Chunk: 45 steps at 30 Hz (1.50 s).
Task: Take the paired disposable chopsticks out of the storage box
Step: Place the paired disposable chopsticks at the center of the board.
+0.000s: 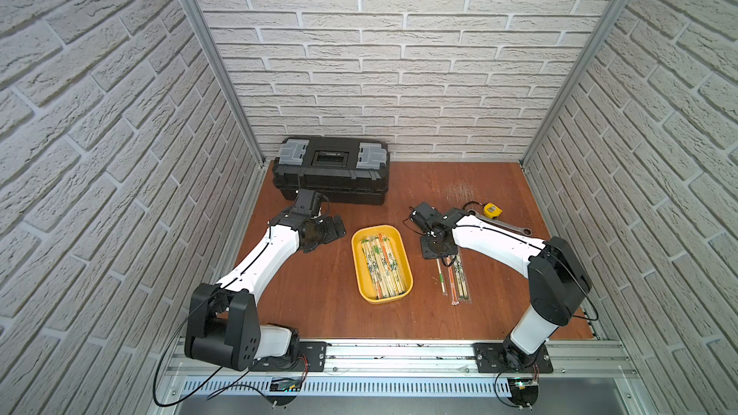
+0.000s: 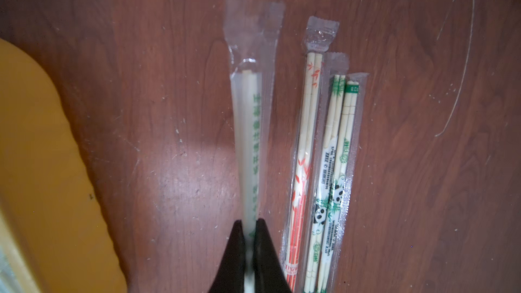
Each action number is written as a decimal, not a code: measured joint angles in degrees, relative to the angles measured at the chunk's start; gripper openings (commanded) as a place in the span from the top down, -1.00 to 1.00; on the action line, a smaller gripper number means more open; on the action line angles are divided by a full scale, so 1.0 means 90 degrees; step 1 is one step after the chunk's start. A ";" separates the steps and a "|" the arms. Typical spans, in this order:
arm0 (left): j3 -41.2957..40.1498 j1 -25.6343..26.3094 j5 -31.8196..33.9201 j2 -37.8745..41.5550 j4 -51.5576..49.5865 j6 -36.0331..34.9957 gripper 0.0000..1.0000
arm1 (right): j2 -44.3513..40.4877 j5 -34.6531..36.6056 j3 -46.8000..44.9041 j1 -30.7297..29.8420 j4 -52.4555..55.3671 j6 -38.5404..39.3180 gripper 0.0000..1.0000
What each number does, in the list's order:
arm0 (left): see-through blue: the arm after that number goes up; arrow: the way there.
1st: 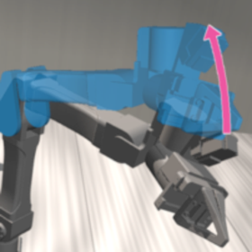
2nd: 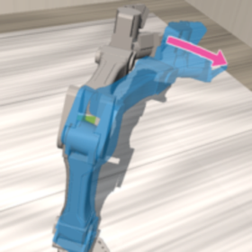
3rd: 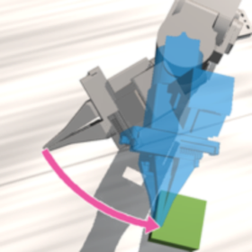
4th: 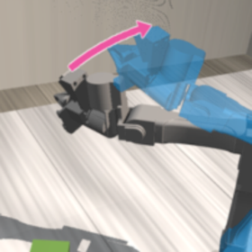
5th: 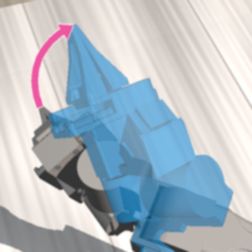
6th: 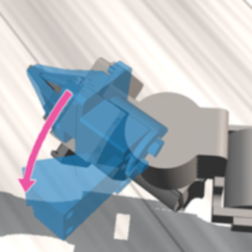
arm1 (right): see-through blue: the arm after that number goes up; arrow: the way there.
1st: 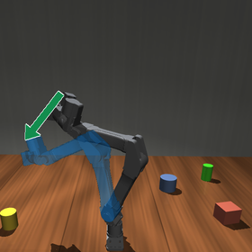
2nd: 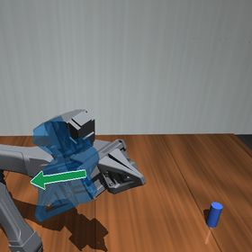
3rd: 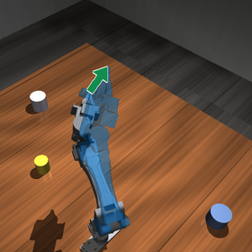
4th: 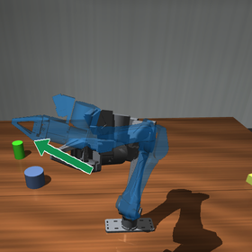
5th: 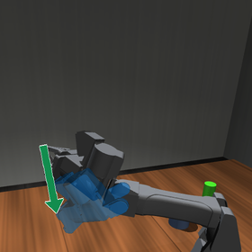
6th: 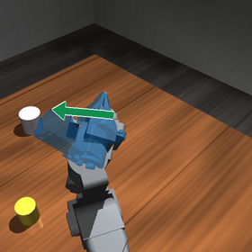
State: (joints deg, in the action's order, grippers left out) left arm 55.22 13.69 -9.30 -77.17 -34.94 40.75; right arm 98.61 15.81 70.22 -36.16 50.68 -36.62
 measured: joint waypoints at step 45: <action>0.0287 0.0102 0.0100 -0.0124 -0.0119 0.0039 -0.96 | 0.0760 0.0554 -0.0478 0.0223 -0.0396 -0.0238 0.34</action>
State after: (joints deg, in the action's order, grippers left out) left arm 57.80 14.61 -8.40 -78.28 -36.01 41.10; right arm 105.45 20.80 65.91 -34.15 47.11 -38.76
